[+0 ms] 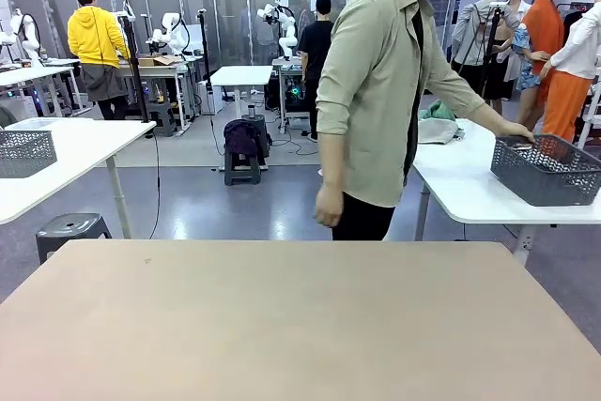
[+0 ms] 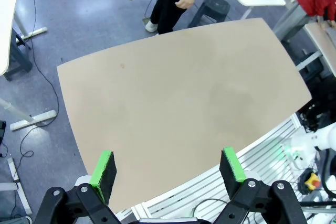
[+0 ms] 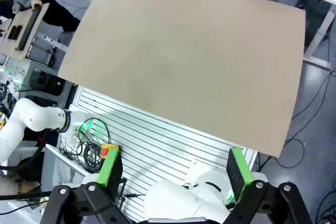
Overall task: Fold the towels and place them in the basket.
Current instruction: When a person lays out a Towel with hook on the table, fold it in half twice.
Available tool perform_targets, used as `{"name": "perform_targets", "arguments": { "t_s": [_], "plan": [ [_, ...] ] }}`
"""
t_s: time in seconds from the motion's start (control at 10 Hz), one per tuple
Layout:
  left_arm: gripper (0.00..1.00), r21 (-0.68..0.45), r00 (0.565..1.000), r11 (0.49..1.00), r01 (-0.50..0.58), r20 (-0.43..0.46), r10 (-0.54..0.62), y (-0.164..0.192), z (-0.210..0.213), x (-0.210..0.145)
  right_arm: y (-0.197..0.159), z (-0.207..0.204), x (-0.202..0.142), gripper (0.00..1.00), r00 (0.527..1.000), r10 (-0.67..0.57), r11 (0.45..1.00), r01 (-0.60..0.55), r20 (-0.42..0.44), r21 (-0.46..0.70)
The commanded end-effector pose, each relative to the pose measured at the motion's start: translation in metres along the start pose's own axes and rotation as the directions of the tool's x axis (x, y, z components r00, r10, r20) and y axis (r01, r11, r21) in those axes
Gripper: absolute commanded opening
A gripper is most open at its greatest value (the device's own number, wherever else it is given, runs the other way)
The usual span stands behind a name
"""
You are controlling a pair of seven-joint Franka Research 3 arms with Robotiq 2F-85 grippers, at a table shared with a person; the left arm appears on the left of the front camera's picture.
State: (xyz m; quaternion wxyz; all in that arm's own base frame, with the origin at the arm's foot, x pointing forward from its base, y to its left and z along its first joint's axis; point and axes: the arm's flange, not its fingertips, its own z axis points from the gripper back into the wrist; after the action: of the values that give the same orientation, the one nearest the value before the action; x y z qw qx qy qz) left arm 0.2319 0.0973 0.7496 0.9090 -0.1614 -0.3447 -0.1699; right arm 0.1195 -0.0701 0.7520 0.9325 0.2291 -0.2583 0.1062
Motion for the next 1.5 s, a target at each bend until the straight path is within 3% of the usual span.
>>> {"name": "perform_targets", "arguments": {
  "t_s": [0.0, 1.4],
  "plan": [
    [1.0, 0.011, 1.0, 1.0, 0.002, 0.003, -0.002, -0.0007, 0.0008, 0.0003, 0.0027, 0.005, -0.0062, 1.0, 1.0, -0.013, 1.0, 0.013, 0.003, -0.011],
    [1.0, 0.011, 1.0, 1.0, 0.002, 0.003, -0.002, -0.0007, 0.0008, 0.0003, 0.0027, 0.005, -0.0062, 1.0, 1.0, -0.013, 1.0, 0.013, 0.003, -0.011]
  ]
}}
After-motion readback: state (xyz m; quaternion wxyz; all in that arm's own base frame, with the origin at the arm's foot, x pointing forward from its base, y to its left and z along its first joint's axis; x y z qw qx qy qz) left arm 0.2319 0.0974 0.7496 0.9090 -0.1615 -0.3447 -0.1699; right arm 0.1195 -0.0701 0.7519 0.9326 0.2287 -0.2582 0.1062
